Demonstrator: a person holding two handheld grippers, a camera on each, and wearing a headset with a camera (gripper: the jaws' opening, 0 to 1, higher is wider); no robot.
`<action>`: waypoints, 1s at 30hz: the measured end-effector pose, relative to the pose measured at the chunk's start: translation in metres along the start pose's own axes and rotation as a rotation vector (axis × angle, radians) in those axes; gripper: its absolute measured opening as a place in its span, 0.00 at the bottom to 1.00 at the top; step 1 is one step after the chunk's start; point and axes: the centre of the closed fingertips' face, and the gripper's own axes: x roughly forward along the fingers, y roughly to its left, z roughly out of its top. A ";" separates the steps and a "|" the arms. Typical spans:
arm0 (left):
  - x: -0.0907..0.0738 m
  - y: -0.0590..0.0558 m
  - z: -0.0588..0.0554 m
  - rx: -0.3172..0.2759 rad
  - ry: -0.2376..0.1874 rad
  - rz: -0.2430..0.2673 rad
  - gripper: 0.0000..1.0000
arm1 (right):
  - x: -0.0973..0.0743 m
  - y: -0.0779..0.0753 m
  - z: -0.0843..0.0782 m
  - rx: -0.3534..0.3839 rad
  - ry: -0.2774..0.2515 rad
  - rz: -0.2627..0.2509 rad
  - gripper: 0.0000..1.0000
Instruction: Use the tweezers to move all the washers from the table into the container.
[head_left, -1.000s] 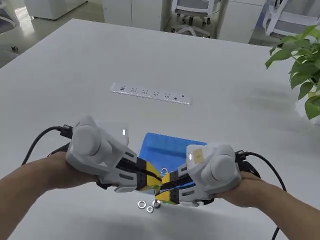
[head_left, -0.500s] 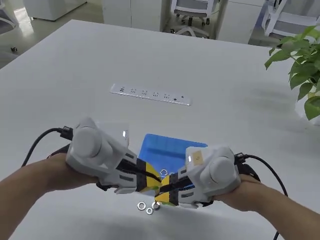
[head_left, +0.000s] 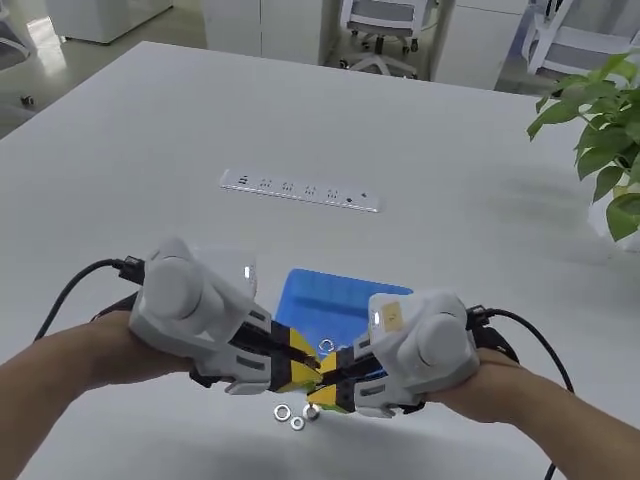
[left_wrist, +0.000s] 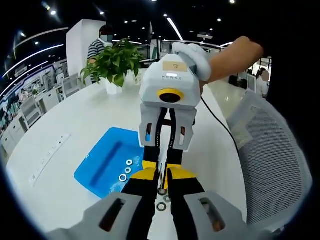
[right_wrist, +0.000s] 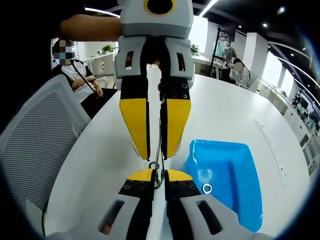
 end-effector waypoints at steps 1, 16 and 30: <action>0.000 0.000 0.000 -0.003 -0.002 0.000 0.14 | -0.001 0.000 0.001 -0.001 -0.001 -0.002 0.08; -0.010 0.005 0.002 -0.027 -0.025 0.041 0.24 | -0.012 -0.001 0.010 0.021 -0.033 -0.020 0.08; -0.018 0.001 -0.009 -0.107 -0.060 0.069 0.39 | -0.034 -0.010 0.027 0.025 -0.083 -0.060 0.08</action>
